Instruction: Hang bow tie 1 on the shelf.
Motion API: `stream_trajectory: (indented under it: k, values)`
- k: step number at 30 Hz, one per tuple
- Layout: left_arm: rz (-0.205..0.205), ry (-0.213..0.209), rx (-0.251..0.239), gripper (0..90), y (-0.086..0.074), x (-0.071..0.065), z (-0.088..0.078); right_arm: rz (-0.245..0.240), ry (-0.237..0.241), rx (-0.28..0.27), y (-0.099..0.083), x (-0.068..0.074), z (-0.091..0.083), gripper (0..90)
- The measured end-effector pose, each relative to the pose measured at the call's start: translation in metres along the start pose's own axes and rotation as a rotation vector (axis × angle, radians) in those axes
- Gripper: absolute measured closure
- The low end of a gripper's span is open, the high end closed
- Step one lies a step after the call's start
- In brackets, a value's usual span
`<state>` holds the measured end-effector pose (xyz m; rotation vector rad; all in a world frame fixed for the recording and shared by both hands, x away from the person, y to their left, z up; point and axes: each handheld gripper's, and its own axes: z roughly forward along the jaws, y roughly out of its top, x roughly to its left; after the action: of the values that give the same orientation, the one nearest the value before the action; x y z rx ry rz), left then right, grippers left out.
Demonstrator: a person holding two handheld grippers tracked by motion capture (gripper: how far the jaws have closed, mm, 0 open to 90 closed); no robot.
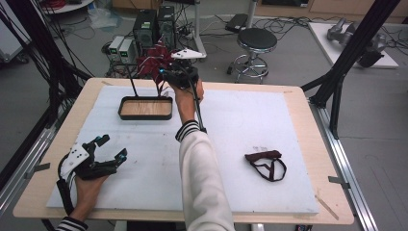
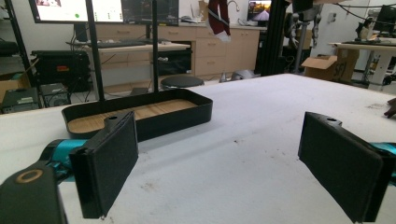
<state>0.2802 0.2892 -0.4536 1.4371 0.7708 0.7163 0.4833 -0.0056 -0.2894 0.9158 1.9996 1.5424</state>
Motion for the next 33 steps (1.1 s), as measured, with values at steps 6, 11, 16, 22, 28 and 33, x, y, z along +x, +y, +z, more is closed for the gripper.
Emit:
stream_trajectory:
  k: [6,11,16,22,28,33]
  values:
    - [0.006,-0.002,0.004,12.5,0.0,0.0,0.0,0.001,0.0,0.002,0.001,0.002,0.007,66.4]
    - [0.008,-0.003,0.003,12.5,0.0,0.0,0.0,-0.008,0.003,-0.003,0.007,0.005,0.012,66.4]
    - [0.007,-0.003,0.002,12.5,0.0,0.0,-0.001,-0.015,-0.006,0.005,0.007,0.005,0.017,66.4]
    - [0.008,-0.002,0.002,12.5,0.0,0.0,0.0,-0.009,-0.01,0.012,0.006,0.002,0.022,66.4]
    - [0.006,-0.004,0.001,12.5,0.0,0.0,0.0,-0.008,-0.016,0.011,0.006,-0.001,0.026,66.4]
    - [0.006,-0.003,0.001,12.5,0.0,0.0,0.0,0.002,-0.019,0.015,0.004,-0.004,0.03,66.3]
